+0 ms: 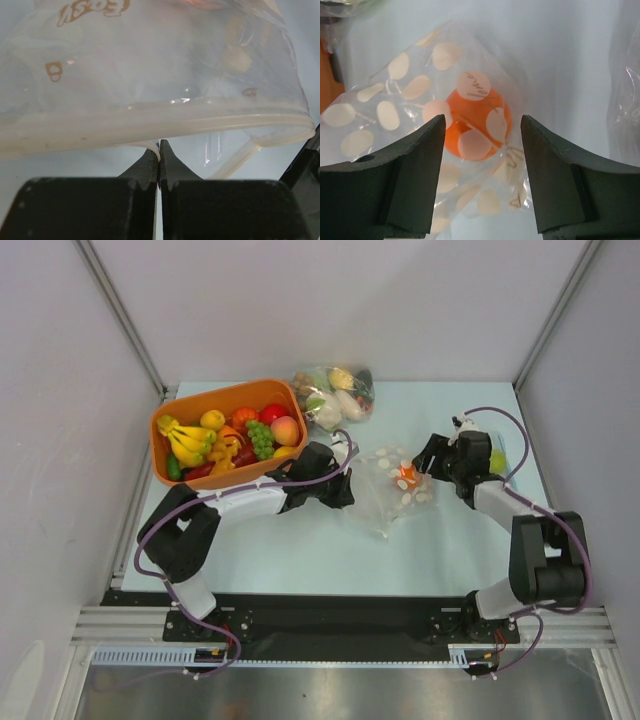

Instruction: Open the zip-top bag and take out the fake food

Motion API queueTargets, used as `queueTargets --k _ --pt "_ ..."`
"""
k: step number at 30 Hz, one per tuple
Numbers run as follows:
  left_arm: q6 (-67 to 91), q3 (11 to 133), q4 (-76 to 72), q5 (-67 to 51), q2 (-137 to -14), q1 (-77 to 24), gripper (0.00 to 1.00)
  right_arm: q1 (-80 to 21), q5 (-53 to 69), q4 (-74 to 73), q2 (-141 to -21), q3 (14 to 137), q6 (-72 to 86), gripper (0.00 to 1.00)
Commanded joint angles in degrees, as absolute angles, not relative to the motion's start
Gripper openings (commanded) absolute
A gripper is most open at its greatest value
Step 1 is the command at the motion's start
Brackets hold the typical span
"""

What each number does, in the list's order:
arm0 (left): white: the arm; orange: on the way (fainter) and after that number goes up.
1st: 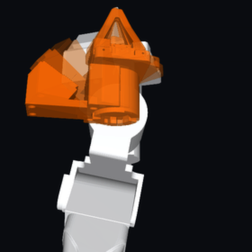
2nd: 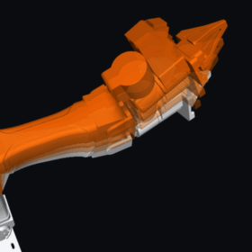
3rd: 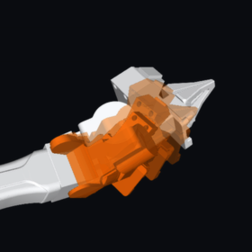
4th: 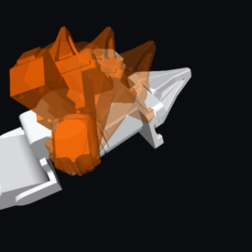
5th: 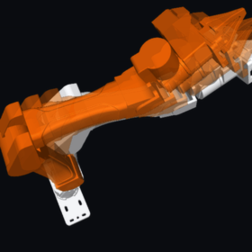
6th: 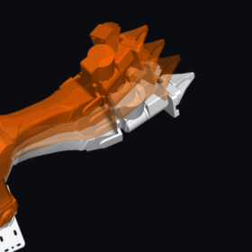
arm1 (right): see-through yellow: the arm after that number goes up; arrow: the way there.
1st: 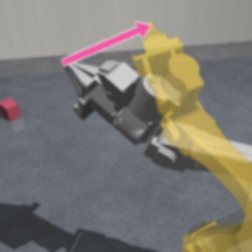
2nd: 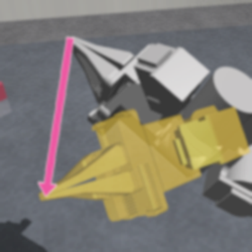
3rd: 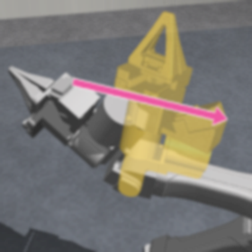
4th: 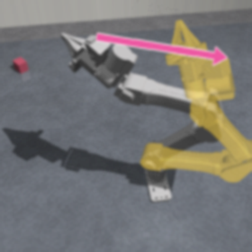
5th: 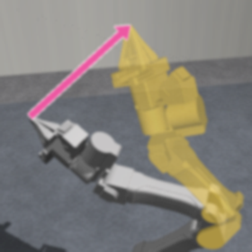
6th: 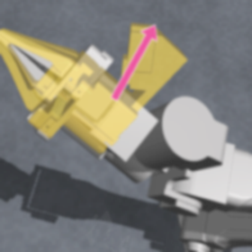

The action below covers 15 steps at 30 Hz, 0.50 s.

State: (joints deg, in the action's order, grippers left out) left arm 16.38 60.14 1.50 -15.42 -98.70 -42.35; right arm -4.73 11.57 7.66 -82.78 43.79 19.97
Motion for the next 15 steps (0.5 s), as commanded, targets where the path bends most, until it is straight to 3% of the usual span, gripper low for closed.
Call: queueTargets --k 1,4,8,11,15 --pt "14.6 62.4 1.6 -16.5 -98.9 -42.2 0.0 -4.5 12.1 13.6 -87.6 46.8 20.9 0.66" --pt "14.4 62.5 1.4 -16.6 -98.7 -42.2 0.01 -4.5 12.2 14.0 -91.6 47.7 21.3 0.66" --pt "13.7 62.8 1.5 -16.6 -98.8 -42.3 0.0 -4.6 12.1 13.2 -94.3 48.2 21.6 0.56" --pt "13.4 63.3 2.0 -15.6 -99.2 -42.3 0.0 -4.8 11.7 11.5 -95.1 48.1 21.0 0.34" --pt "13.2 63.4 2.5 -13.6 -98.6 -42.3 0.01 -5.4 11.3 10.1 -95.6 48.0 20.9 0.19"
